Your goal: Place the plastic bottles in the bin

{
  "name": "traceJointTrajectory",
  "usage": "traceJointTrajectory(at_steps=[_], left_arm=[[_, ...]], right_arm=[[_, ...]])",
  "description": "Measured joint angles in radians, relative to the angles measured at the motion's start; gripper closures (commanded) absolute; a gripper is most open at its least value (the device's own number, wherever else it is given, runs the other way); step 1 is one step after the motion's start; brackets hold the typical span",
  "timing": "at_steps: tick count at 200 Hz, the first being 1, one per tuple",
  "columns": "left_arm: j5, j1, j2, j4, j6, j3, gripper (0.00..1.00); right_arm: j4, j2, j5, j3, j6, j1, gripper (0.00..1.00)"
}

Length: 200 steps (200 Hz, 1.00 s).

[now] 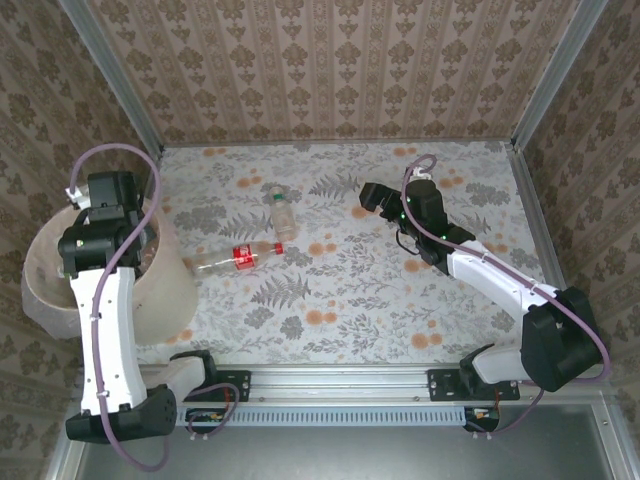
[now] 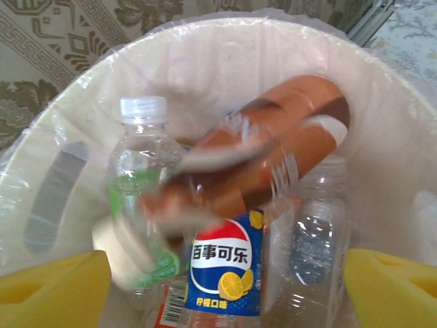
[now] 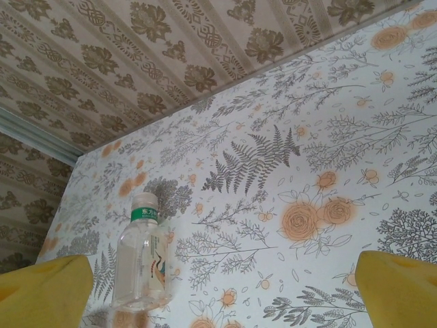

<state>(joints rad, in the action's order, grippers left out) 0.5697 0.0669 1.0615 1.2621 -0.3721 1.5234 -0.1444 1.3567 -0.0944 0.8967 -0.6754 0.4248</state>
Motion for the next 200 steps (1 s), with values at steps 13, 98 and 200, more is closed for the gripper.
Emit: traceJointTrajectory(at_steps=[13,98,200], left_arm=[[-0.018,0.0,-0.018,-0.011,0.002,-0.001,0.08],[-0.205,0.013,-0.042,-0.113,0.011,-0.07,0.0],[-0.175,-0.494,0.059,-0.305,-0.072,-0.085,0.0]], right_arm=[[0.0,0.0,0.0,0.0,0.0,-0.002,0.0],[0.018,0.0,0.001,0.0,-0.011,-0.002,0.0],[0.021,0.0,0.0,-0.003,-0.016,-0.002,0.0]])
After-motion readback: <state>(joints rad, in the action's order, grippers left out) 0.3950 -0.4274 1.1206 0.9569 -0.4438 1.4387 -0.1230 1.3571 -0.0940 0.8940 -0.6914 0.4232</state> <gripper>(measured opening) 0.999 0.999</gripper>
